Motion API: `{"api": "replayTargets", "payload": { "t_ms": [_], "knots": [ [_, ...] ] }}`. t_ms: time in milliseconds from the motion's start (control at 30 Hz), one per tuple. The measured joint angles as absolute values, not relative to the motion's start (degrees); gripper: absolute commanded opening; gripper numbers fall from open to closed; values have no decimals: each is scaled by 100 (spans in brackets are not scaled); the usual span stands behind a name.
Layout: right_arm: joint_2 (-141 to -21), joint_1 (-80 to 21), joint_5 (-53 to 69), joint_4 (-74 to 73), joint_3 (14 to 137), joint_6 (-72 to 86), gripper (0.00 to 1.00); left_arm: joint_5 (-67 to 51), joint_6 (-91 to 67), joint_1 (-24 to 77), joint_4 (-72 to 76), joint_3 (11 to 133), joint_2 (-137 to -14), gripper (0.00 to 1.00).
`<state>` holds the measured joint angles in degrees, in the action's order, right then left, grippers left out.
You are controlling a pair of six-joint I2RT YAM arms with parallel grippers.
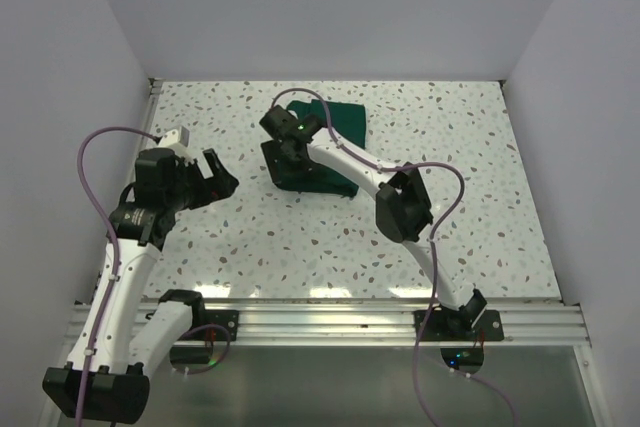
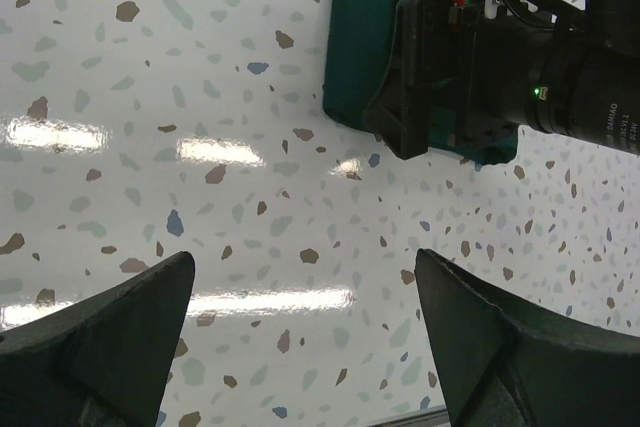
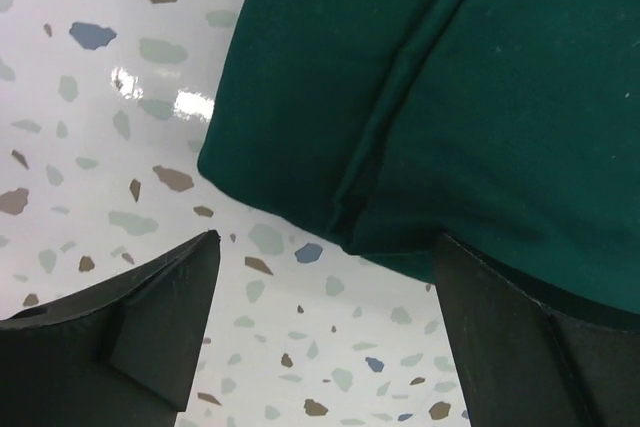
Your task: Open and lay out the surgical kit
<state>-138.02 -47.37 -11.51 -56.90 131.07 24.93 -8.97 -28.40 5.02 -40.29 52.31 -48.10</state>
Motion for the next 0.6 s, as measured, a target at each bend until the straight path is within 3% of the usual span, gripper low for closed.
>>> {"api": "replayTargets", "payload": {
  "t_ms": [300, 400, 600],
  "knots": [
    [-14086, -4724, -1839, -5837, 13439, 2436, 79, -849, -2786, 539, -4042, 5231, -4847, 95],
    [-14127, -4722, -2045, -5907, 13528, 2408, 61, -847, -2786, 545, -4040, 5231, -4871, 95],
    [-14271, -4718, -2213, -5983, 13627, 2359, 10, -845, -2786, 545, -4040, 5231, -4897, 94]
  ]
}}
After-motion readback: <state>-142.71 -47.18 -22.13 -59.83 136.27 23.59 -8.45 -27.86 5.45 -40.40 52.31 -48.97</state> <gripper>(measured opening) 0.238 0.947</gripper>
